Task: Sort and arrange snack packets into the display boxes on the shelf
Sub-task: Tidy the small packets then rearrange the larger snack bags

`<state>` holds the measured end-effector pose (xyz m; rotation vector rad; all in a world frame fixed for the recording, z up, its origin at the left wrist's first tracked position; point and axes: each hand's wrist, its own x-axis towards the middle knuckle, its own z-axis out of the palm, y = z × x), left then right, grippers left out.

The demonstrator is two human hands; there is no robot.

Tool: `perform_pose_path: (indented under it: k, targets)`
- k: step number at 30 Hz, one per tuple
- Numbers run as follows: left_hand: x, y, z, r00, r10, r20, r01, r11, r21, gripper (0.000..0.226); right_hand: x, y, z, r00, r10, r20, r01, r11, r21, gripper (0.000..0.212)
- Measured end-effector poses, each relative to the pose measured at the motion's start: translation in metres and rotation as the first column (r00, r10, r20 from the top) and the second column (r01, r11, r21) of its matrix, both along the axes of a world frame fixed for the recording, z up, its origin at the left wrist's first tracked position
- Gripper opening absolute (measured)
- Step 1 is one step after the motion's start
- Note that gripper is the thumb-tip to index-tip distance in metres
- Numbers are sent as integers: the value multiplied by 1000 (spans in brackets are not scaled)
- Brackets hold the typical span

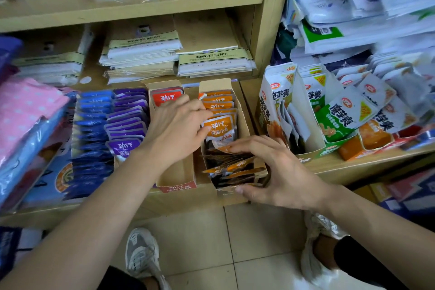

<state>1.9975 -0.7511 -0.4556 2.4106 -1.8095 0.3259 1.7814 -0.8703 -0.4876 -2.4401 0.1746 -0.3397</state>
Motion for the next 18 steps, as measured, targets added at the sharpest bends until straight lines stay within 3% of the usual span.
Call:
perform_pose_path:
  k: [8,15,18]
  targets:
    - [-2,-6,-2,983,3,-182,-2,1000,5,20,0,0,0,999,-18,50,19,1000,-20,64]
    - [-8,6,1,912,3,-409,6,1000,19,6,-1,4,0,995,-73,65,75,997,-27,73]
    - [-8,11,4,802,-58,-595,-48,986,-162,9,-1,4,2,995,-80,55,81,997,-4,82]
